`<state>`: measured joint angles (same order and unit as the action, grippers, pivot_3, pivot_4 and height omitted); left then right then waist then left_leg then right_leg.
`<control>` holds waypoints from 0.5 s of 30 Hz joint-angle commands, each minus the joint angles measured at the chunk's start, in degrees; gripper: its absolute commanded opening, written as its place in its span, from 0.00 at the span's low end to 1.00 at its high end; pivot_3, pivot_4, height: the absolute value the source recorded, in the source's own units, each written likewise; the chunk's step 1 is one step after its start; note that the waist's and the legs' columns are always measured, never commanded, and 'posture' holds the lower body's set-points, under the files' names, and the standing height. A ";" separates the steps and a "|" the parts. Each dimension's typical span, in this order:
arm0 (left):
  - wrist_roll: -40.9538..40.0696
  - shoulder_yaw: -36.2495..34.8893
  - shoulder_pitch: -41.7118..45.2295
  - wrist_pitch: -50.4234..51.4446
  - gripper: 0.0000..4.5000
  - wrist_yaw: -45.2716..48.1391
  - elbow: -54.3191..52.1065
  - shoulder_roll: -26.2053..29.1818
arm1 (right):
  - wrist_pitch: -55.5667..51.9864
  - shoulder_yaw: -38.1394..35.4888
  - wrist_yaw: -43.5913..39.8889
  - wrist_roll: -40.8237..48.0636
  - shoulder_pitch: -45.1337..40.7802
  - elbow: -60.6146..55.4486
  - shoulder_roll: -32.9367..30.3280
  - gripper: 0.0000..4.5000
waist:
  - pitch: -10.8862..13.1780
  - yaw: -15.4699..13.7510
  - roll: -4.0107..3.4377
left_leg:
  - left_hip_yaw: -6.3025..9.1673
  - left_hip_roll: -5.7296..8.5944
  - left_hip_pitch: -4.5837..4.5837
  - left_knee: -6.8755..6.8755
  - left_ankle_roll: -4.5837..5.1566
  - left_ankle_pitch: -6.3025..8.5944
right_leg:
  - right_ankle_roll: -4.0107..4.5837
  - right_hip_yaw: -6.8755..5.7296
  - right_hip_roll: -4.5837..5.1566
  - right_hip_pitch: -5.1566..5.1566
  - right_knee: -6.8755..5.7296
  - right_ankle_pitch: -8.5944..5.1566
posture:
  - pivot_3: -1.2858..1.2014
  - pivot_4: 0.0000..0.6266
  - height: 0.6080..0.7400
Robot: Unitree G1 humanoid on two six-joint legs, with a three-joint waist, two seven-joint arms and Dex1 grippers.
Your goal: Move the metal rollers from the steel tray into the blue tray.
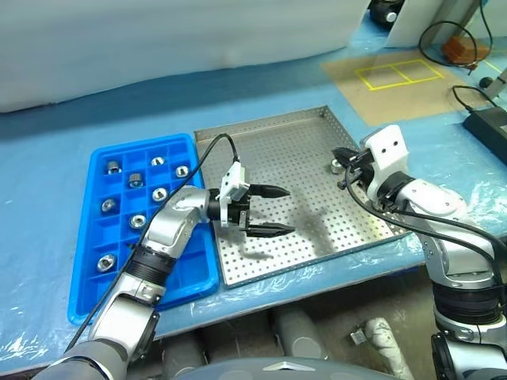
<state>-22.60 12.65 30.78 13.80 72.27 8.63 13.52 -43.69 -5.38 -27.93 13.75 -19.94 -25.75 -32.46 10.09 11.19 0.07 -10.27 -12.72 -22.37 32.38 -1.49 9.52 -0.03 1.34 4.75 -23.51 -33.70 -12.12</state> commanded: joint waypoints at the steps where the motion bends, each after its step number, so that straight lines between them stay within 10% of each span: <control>1: -1.74 -1.23 0.12 0.46 1.00 -0.87 -2.91 0.04 | -0.36 0.05 -0.67 1.10 -3.05 -1.31 -0.77 0.01 | 0.01 -0.63 -0.02 | -0.01 0.02 0.08 0.02 -0.13 0.08 | 0.00 0.01 0.05 0.09 -0.01 0.00 | 0.32 0.24 1.00; 7: -1.52 -1.16 0.78 -0.26 1.00 -1.39 -2.02 0.09 | 9.75 3.28 -2.68 -4.15 -7.48 16.53 -2.75 0.05 | 0.01 -1.26 -0.01 | -0.03 0.06 0.32 0.11 -0.16 0.08 | 0.00 0.02 0.23 0.31 -0.06 0.00 | 0.33 0.24 1.00; 15: -1.66 -1.45 0.38 -0.11 1.00 -2.05 -2.73 0.52 | 23.76 4.81 -0.48 -9.77 -17.88 43.37 -0.32 0.59 | 0.01 -1.18 -0.02 | -0.04 0.24 0.11 0.14 0.12 0.01 | 0.01 0.02 0.27 0.18 -0.06 0.00 | 0.34 0.24 1.00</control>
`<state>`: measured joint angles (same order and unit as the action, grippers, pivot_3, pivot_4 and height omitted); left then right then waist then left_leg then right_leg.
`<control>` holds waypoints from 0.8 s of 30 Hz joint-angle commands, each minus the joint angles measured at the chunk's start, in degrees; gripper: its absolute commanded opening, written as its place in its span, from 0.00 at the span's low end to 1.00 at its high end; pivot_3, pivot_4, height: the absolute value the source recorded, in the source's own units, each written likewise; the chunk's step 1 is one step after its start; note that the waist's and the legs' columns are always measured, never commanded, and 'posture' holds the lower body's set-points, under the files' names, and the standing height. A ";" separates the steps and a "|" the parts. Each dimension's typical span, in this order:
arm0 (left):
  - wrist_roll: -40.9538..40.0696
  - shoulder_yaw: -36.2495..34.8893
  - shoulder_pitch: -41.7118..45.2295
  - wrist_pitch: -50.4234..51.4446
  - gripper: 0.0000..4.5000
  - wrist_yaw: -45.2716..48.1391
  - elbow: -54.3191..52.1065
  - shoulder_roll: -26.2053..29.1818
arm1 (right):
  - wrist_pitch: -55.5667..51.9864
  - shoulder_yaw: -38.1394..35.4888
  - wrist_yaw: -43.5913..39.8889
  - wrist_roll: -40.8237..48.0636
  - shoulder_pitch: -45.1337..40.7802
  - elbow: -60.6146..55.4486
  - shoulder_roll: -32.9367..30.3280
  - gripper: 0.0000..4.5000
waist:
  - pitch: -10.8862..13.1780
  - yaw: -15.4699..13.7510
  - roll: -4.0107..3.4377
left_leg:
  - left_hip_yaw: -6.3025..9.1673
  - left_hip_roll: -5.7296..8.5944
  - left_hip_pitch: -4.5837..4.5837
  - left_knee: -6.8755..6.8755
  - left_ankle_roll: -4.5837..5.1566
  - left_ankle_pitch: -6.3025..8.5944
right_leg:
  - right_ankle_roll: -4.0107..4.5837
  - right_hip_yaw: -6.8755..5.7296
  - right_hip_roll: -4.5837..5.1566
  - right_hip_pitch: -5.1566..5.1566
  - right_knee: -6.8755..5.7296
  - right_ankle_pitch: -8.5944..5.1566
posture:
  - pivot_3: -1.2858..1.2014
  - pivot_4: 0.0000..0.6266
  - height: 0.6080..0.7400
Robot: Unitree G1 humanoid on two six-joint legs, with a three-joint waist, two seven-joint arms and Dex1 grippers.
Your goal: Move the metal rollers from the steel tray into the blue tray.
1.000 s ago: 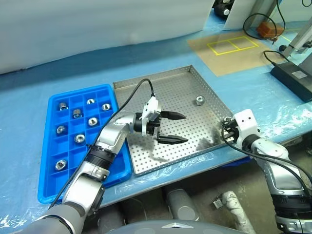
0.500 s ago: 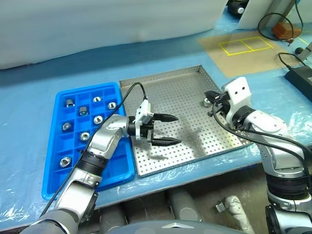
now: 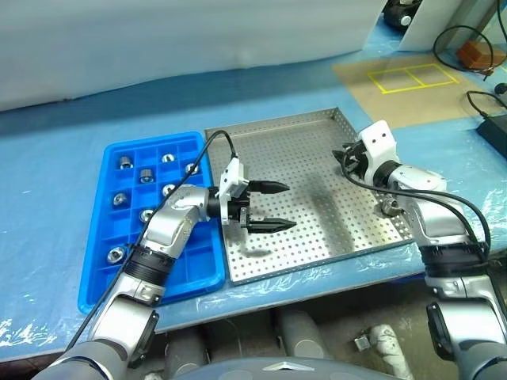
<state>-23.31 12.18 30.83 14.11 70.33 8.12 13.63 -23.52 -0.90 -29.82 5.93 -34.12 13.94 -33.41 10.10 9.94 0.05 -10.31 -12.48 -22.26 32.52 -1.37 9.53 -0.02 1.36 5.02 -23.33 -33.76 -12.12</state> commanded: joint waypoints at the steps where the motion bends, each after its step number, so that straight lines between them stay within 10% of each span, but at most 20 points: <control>1: -0.95 -1.04 0.24 -0.42 1.00 -0.15 -2.31 0.56 | 3.95 0.49 1.42 -2.33 -4.69 5.58 0.95 0.67 | 0.00 0.04 0.00 | 0.00 -0.02 0.00 0.00 0.00 0.00 | 0.00 -0.01 0.00 0.00 -0.02 0.00 | 0.34 0.24 1.00; 24: -0.83 -0.93 -0.30 -0.34 1.00 -0.77 -2.60 1.51 | 6.03 -2.52 1.60 -4.01 3.50 7.25 -0.39 0.74 | 0.00 -3.31 0.00 | -0.03 -0.08 -0.11 0.38 0.16 0.10 | 0.02 0.02 0.02 0.01 -0.18 0.01 | 0.34 0.24 1.00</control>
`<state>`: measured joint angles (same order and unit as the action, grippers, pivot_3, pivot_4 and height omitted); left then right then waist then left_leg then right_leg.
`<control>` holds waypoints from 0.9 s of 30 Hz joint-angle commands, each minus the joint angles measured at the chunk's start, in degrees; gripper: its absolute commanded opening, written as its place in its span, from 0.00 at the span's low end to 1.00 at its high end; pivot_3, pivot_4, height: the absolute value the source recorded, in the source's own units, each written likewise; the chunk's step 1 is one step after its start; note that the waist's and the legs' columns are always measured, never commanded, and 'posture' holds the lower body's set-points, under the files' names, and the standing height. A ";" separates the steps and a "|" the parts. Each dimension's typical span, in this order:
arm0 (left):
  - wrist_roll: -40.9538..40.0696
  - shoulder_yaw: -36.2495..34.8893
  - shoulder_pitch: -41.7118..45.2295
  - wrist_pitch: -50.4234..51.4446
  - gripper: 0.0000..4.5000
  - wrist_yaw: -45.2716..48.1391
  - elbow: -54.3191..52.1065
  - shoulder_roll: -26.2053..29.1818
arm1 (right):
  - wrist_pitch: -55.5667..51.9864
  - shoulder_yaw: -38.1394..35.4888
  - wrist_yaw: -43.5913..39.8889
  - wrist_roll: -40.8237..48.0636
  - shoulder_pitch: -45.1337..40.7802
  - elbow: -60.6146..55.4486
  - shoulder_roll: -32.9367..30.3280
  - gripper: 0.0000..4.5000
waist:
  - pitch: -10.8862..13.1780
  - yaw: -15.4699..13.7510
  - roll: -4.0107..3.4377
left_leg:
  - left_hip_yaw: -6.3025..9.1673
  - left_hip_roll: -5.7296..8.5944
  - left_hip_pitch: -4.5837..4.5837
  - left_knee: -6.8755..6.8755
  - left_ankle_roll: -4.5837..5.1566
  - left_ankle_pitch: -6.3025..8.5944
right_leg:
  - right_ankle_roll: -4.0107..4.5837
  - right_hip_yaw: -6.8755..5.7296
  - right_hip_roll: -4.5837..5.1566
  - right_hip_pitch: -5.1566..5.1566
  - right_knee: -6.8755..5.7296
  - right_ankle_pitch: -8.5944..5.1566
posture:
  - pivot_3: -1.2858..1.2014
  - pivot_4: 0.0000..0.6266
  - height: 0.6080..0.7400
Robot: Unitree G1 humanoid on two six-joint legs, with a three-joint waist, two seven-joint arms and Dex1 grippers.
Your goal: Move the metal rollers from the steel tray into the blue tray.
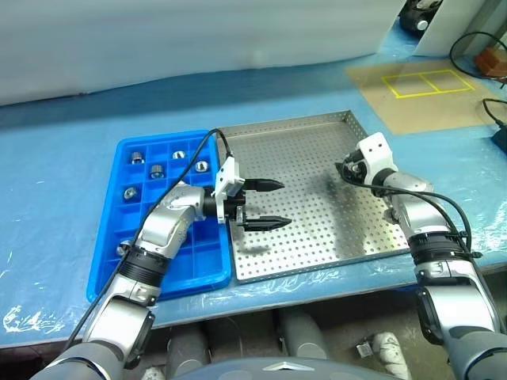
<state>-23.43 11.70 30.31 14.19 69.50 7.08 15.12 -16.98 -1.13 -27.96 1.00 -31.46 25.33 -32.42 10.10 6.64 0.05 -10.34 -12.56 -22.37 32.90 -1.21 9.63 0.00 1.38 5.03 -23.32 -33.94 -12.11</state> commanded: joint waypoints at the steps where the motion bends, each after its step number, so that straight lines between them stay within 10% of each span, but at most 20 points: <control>1: -0.64 -0.38 0.27 -0.54 1.00 0.13 -1.44 0.04 | -0.85 -2.24 -0.36 0.95 1.62 -4.99 -1.36 0.74 | 0.00 0.02 0.00 | -0.02 0.01 0.01 0.00 -0.01 0.00 | 0.00 0.02 0.00 0.00 0.00 0.00 | 0.34 0.24 1.00; 14: -0.23 -0.35 0.50 -1.01 1.00 0.33 -0.97 0.28 | -0.94 -3.80 0.64 1.78 3.94 -2.40 -0.79 0.74 | 0.00 0.05 0.00 | -0.02 0.00 0.05 0.01 -0.08 0.04 | 0.00 0.04 -0.01 0.00 -0.04 0.00 | 0.34 0.24 1.00; 21: -0.11 -0.25 0.34 -1.11 1.00 0.15 -1.14 0.48 | -0.86 -2.76 0.06 1.58 4.97 -5.14 0.09 0.34 | 0.00 0.10 0.00 | -0.02 -0.04 0.08 0.02 -0.16 0.09 | 0.00 0.04 0.00 0.01 -0.05 0.00 | 0.34 0.24 1.00; 27: 0.00 -0.26 0.45 -1.43 1.00 0.20 -0.85 0.41 | -1.08 -2.94 -0.30 1.83 5.45 -6.81 0.48 0.30 | 0.00 0.12 0.00 | -0.03 -0.05 0.08 0.02 -0.19 0.10 | 0.00 0.04 0.00 0.01 -0.05 0.00 | 0.34 0.24 1.00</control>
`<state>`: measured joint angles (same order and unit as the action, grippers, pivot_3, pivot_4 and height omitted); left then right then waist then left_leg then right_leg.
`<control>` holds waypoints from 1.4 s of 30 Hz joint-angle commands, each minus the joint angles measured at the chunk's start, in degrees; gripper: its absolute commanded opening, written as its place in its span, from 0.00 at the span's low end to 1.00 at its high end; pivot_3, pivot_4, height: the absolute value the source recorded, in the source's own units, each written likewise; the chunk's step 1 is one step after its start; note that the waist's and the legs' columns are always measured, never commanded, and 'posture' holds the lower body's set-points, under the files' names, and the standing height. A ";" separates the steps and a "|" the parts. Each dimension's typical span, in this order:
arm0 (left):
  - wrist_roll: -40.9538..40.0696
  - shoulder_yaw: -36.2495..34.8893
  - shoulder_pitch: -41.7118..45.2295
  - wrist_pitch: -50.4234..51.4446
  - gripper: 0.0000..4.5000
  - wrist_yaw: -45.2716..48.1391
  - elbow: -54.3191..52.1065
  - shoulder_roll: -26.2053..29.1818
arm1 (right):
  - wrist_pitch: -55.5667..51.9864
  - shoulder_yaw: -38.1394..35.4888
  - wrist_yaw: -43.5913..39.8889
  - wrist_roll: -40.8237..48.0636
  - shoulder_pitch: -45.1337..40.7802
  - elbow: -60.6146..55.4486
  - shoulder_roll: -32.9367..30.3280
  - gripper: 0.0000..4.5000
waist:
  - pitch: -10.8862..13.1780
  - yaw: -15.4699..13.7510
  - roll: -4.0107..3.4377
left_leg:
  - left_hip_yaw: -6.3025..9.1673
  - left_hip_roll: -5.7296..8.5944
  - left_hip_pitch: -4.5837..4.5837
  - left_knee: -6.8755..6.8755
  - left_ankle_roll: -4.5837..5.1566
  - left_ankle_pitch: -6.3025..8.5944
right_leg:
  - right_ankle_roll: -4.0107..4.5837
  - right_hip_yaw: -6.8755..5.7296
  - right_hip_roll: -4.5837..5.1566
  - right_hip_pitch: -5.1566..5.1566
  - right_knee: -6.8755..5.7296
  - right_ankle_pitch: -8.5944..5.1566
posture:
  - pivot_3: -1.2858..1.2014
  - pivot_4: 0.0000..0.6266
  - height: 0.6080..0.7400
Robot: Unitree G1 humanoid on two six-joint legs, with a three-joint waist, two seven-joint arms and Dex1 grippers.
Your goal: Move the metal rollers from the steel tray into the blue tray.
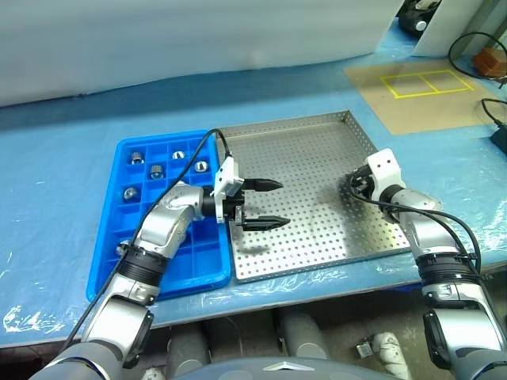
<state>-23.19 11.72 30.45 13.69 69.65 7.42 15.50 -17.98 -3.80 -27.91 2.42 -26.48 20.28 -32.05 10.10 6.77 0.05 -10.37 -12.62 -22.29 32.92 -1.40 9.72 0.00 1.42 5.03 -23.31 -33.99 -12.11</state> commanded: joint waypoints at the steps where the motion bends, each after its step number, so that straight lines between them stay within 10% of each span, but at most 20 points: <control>1: -0.19 -0.31 0.37 -1.03 1.00 0.06 -1.08 0.05 | -0.10 -0.47 -0.31 0.62 0.56 -2.16 0.24 0.30 | 0.00 -0.01 0.00 | 0.00 0.00 0.00 0.00 0.00 0.00 | 0.00 0.00 0.00 0.00 0.00 0.00 | 0.34 0.24 1.00; 13: -0.82 -2.39 -0.06 -0.05 1.00 -0.76 -2.09 2.26 | -2.23 1.27 -0.97 0.42 -1.12 -9.31 1.90 0.30 | 0.00 -0.01 0.00 | -0.01 0.00 -0.01 -0.04 -0.01 0.00 | 0.00 0.01 0.00 -0.03 0.00 0.00 | 0.35 0.24 1.00; 25: -5.38 -12.70 -8.17 6.09 1.00 -3.53 -15.49 16.46 | -9.55 8.78 -14.06 8.31 -8.65 -23.44 6.22 0.30 | 0.02 -0.68 -0.02 | 0.01 -0.17 0.01 -0.37 -0.28 -0.16 | 0.00 -0.05 -0.13 -0.26 -0.07 0.00 | 0.42 0.24 1.00; 42: -13.14 -35.01 -36.96 15.28 1.00 -15.97 -42.78 27.16 | 0.53 20.55 -37.12 9.66 -20.68 -5.91 15.44 0.30 | 0.05 -10.93 0.09 | 0.17 -0.41 -0.28 -0.73 -0.98 -0.56 | 0.28 -0.11 -0.43 -1.10 -0.82 -0.18 | 0.61 0.24 1.00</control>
<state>-34.46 -20.05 -4.58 28.26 54.46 -30.83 42.03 -19.69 16.28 -62.83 11.60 -45.87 14.12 -16.88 10.14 -4.16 0.14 -10.19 -13.06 -22.64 32.19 -2.39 9.16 0.28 1.30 4.57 -24.47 -34.79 -12.29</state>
